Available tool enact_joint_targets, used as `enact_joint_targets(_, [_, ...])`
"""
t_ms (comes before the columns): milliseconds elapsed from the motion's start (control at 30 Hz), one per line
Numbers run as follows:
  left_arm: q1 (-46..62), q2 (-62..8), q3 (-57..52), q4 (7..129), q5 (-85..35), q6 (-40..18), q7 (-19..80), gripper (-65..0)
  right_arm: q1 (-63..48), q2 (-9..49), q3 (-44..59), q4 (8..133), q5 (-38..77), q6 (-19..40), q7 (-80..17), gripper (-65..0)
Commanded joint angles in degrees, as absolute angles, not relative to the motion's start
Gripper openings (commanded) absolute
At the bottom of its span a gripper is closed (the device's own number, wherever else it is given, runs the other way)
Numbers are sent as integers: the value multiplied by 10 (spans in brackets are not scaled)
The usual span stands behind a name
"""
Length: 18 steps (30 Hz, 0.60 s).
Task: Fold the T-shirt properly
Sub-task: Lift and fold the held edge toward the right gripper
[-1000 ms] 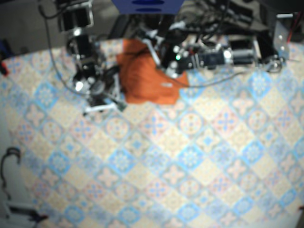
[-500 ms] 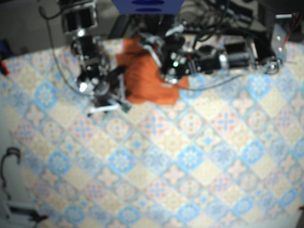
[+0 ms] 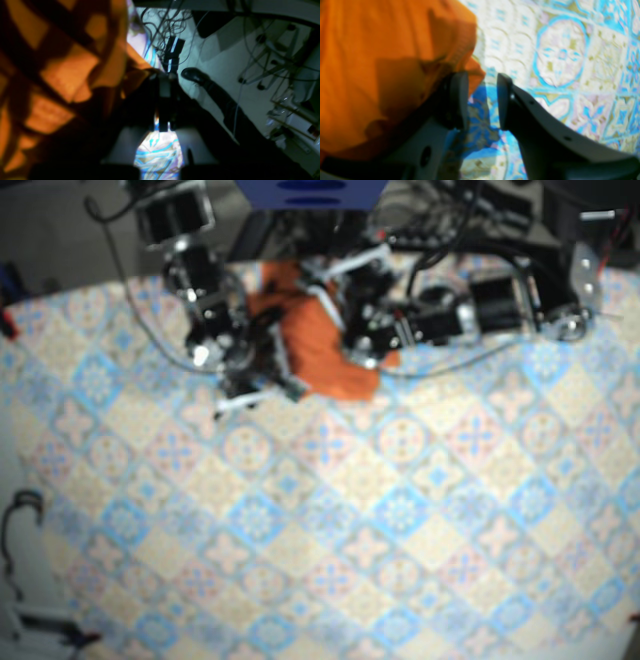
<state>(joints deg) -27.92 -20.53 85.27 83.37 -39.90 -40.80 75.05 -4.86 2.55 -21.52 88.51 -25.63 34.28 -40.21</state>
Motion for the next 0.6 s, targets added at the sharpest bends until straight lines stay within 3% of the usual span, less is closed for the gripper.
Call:
enact_joint_targets(0, [-301, -209, 850, 833, -357, -400, 761, -650, -44, 24, -219, 887, -255, 344, -396, -458])
enact_joint_targets(567, [-392, -242, 850, 833, -357, -400, 761, -650, -48, 25, -240, 871, -255, 344, -396, -458])
